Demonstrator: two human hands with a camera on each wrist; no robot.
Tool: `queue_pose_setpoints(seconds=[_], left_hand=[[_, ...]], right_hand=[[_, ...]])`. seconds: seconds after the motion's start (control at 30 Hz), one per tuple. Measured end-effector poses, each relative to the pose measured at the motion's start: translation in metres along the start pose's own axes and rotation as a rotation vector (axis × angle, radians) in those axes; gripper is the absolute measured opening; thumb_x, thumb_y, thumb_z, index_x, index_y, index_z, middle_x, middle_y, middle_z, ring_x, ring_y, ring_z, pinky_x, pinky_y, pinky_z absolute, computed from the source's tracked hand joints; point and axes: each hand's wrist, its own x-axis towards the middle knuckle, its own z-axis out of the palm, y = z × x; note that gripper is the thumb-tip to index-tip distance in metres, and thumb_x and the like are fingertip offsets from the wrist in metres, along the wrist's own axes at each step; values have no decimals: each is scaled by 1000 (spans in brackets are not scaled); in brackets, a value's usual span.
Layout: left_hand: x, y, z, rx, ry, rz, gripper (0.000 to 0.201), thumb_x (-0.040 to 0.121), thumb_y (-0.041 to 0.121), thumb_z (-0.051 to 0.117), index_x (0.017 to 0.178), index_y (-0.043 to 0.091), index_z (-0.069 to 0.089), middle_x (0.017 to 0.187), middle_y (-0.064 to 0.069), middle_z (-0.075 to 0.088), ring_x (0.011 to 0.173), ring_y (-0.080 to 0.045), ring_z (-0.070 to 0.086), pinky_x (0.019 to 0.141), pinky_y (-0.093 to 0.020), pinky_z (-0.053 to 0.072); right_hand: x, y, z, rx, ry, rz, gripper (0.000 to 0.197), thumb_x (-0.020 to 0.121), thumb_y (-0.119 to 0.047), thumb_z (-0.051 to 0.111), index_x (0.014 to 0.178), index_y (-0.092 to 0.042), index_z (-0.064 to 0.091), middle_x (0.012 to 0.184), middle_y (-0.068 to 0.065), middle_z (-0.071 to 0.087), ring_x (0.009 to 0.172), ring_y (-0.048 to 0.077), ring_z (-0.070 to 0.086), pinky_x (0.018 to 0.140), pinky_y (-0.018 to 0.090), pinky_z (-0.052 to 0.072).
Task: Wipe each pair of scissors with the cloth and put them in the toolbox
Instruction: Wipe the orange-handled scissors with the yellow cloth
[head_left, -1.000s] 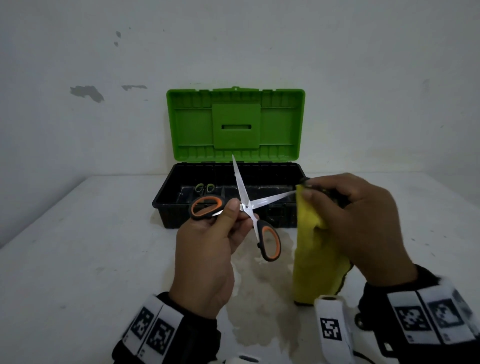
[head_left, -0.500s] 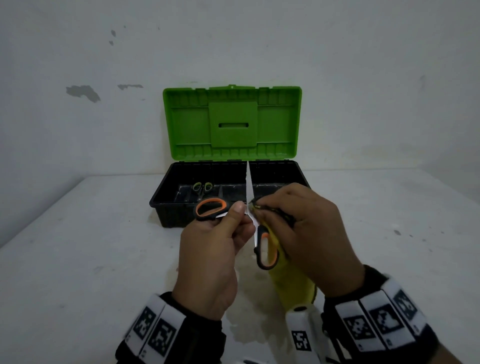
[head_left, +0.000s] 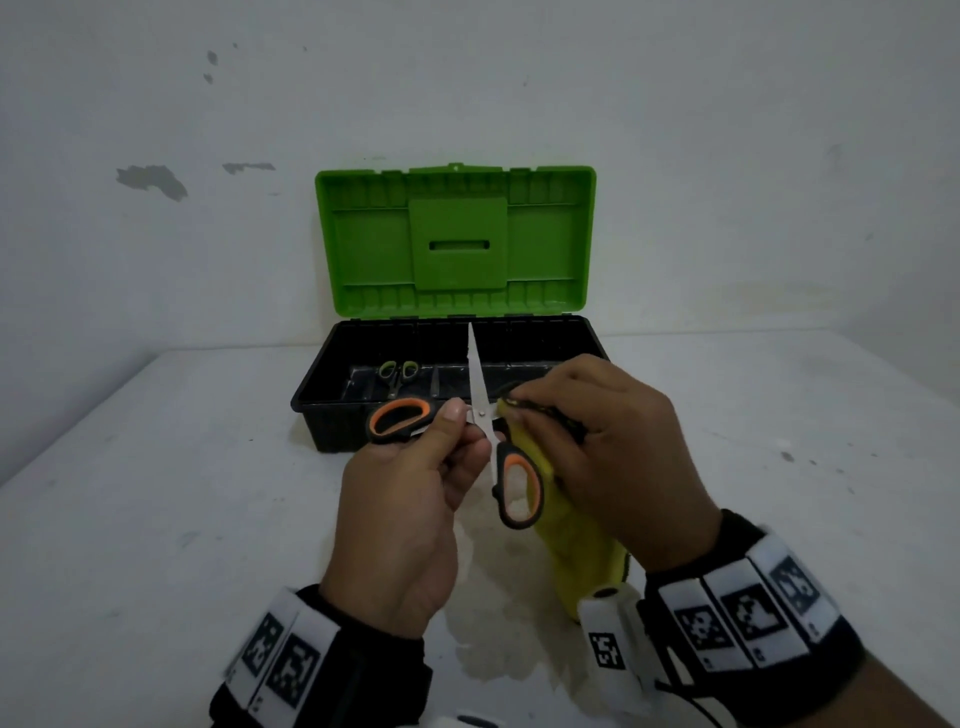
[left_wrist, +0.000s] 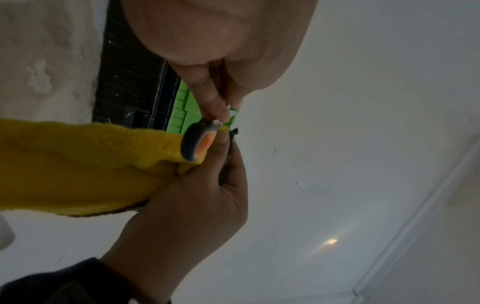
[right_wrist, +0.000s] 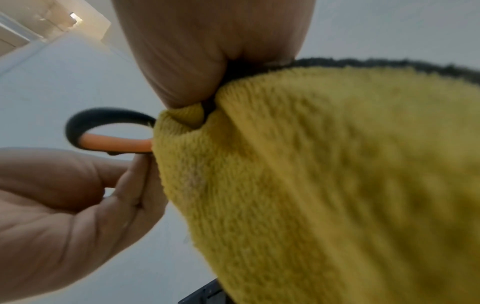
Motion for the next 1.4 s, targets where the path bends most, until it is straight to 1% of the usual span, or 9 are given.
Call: queue_pose_setpoints(seconds=[0.17,0.33,0.43,0.5,0.67,0.83,1.0,1.23,1.4], left_hand=[[3,1,-5,4,3,14,11,89,4,63,80,0,68,63,-5,67,59,-10,66,56,-18,56],[6,-5,-10,82,5,71,15,91,6,63,78,1,70,67,-8,67,62,-12,67,60,-19,57],[6,-8,-9,191,-12,181,17,91,6,63,77,-1,69,67,-9,67,65,-14,68,63,-20,57],[6,-11,-8,253,-36,237,16,91,7,64,79,-1,70,69,-12,69,67,-17,70,66,-22,57],[4,-12,-10,350,-52,331,17,92,9,64,80,-1,71,72,-13,71,71,-23,73,70,-27,60],[6,-15,-13,383,-51,359,17,91,9,65,75,6,71,69,-7,72,70,-20,73,70,-28,59],[5,-16,-9,401,-81,381,16,92,11,64,83,0,72,74,-11,73,73,-21,74,69,-26,60],[10,-12,-17,350,-54,341,17,90,10,65,77,2,71,68,-8,70,67,-16,70,67,-24,58],[16,0,-20,450,-114,346,19,93,11,62,81,-2,69,66,-8,71,62,-14,70,59,-23,56]], right_hand=[[0,28,-11,-85,76,111,11,84,-15,76,96,-14,77,88,-2,70,80,-1,57,79,0,38],[3,44,-22,-80,84,248,9,85,-19,75,94,-17,77,84,-6,70,81,1,58,75,5,44],[9,29,-21,-8,1,300,8,86,-23,74,93,-22,77,83,-14,67,80,-3,60,71,-1,39],[13,13,-14,48,-71,320,6,86,-26,73,91,-27,76,82,-19,66,87,-8,60,69,-1,38],[10,-2,6,57,-164,320,7,88,-27,70,89,-27,77,76,-25,61,83,-8,59,68,-1,38],[11,8,4,56,-144,429,9,88,-26,70,89,-24,78,74,-23,63,77,-10,60,66,1,41],[13,-10,12,88,-123,378,10,90,-27,67,86,-25,77,80,-14,70,77,-1,62,66,7,42],[9,17,0,29,-138,449,10,88,-27,71,90,-22,79,76,-18,65,76,-11,59,66,1,41],[0,43,-16,-49,-162,540,10,88,-24,70,89,-20,79,75,-12,66,75,3,63,66,10,41]])
